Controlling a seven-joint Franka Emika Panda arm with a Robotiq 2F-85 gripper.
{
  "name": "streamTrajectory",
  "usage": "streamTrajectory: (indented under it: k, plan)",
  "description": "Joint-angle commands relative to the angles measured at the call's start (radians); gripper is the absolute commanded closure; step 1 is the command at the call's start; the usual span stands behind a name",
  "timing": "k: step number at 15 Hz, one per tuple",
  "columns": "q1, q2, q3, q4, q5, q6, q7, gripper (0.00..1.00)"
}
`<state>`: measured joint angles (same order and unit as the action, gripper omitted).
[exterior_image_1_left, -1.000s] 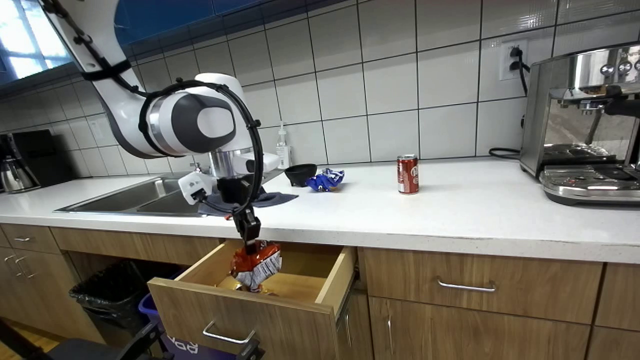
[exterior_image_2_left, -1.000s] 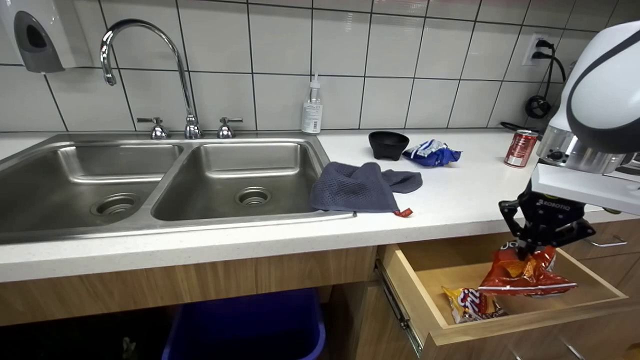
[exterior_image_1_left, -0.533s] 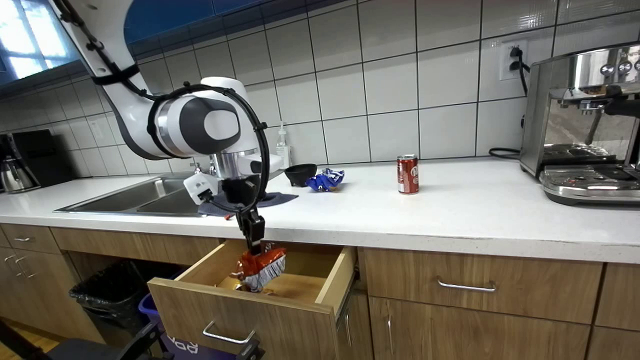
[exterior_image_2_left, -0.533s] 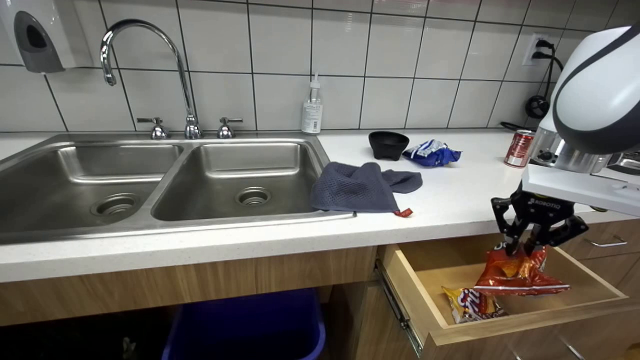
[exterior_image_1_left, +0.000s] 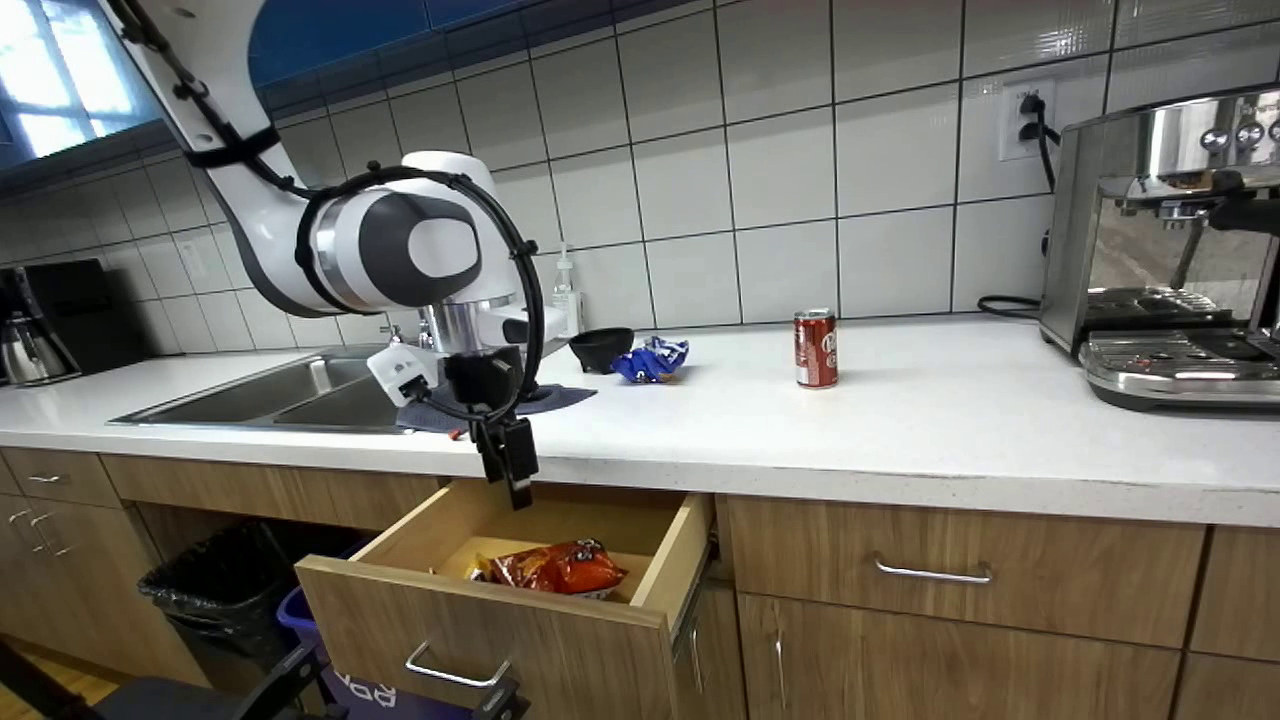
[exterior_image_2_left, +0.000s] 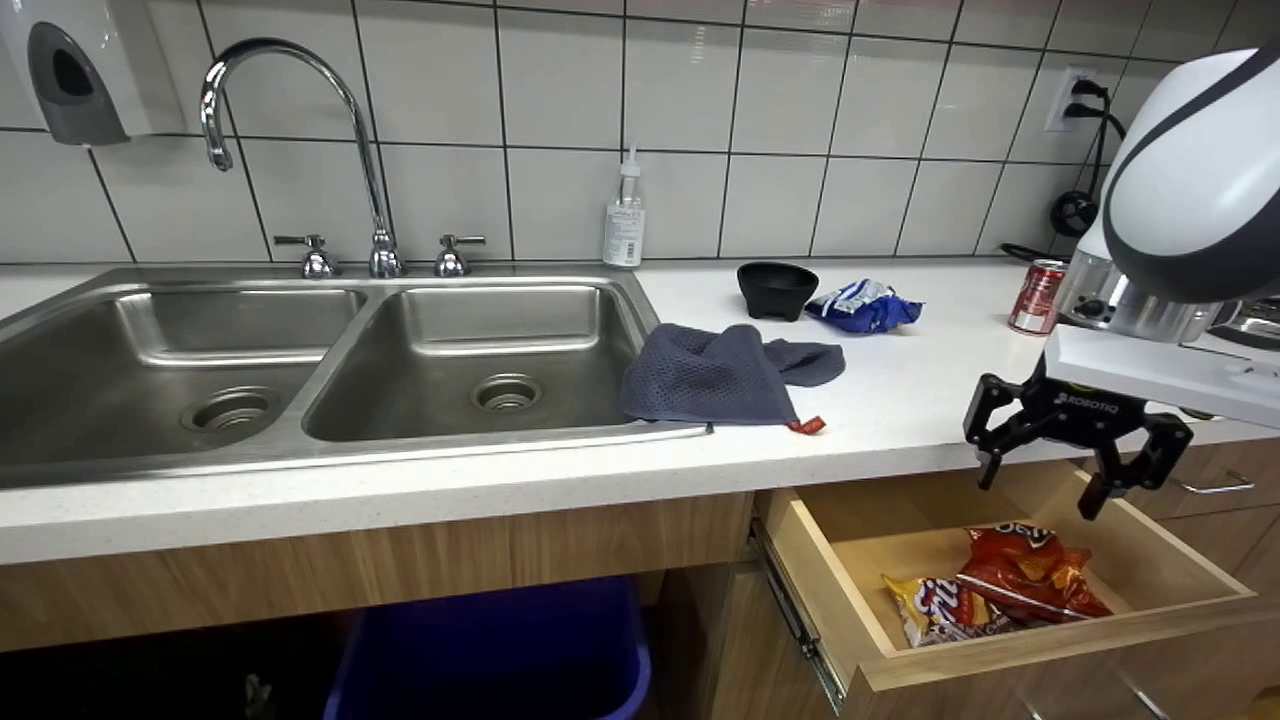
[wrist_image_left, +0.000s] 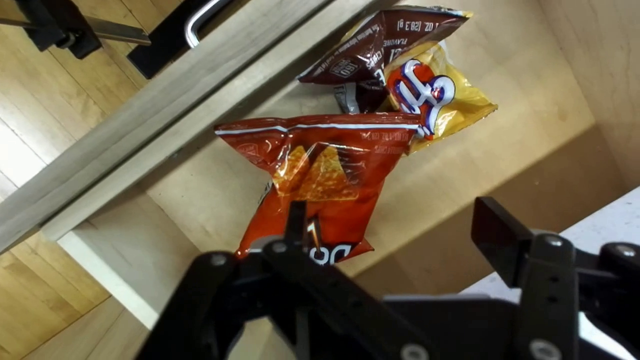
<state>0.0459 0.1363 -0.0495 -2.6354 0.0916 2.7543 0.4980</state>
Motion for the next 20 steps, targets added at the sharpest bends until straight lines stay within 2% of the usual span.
streamTrajectory:
  k: [1,7,20]
  plan:
    - [-0.010,-0.051,0.019,-0.012,0.044,-0.036,-0.067,0.00]
    - [-0.015,-0.134,0.032,-0.031,0.082,-0.078,-0.161,0.00]
    - [-0.026,-0.288,0.022,-0.005,0.063,-0.160,-0.245,0.00]
